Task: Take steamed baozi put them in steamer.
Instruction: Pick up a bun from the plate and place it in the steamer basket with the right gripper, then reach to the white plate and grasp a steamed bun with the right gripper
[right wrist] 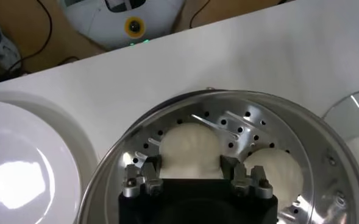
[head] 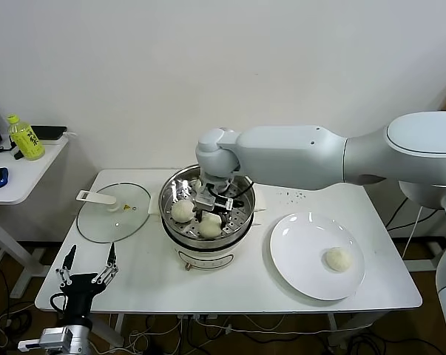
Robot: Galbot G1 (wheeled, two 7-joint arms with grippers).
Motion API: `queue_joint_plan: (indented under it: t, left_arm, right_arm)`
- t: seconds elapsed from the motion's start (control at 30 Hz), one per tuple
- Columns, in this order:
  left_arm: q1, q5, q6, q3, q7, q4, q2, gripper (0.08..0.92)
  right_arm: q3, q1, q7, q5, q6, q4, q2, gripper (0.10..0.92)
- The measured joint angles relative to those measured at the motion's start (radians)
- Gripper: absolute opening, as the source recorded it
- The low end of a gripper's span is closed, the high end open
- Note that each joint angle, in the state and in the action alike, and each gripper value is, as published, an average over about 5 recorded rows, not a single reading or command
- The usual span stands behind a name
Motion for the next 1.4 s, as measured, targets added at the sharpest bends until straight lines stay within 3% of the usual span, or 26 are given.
queue_joint_plan:
  t: [0.23, 0.47, 0.57, 1.4]
  left_arm:
    - [-0.001, 0.000, 0.000, 0.000, 0.000, 0.002, 0.000, 0.823]
    - [-0.006, 0.000, 0.000, 0.001, 0.000, 0.004, 0.000, 0.823]
    - [-0.007, 0.000, 0.001, 0.001, -0.001, 0.005, 0.000, 0.823]
    - [-0.016, 0.003, 0.013, 0.009, -0.007, -0.015, -0.001, 0.823]
  right_arm:
    - [0.000, -0.010, 0.000, -0.003, 0.001, -0.007, -0.001, 0.653]
    - [0.001, -0.014, 0.001, -0.003, 0.008, -0.005, -0.007, 0.798]
    - [0.002, -0.010, 0.000, -0.003, 0.013, -0.008, -0.011, 0.819]
    - [0.057, 0.131, -0.014, 0.061, 0.034, -0.057, -0.118, 0.823]
